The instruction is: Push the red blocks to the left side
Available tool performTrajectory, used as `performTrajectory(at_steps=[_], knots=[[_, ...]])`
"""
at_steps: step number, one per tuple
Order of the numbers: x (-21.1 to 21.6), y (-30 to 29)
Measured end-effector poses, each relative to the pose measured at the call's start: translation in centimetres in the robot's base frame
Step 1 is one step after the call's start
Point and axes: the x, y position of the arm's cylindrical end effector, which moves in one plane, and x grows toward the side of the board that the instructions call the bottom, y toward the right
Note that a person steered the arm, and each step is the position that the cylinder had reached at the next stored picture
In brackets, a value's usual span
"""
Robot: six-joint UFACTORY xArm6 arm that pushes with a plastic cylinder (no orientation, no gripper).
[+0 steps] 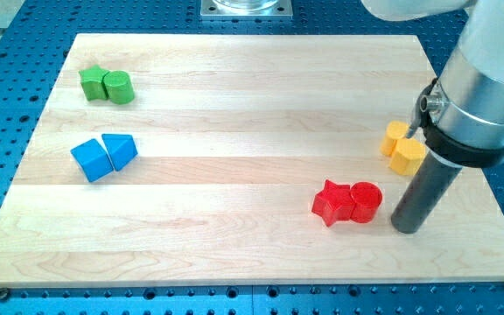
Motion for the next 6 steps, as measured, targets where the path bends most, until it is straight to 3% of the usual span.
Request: performTrajectory(at_steps=[1, 4, 6], knots=[[-1.1, 1.0], [-1.4, -12.8], [-1.2, -13.5]])
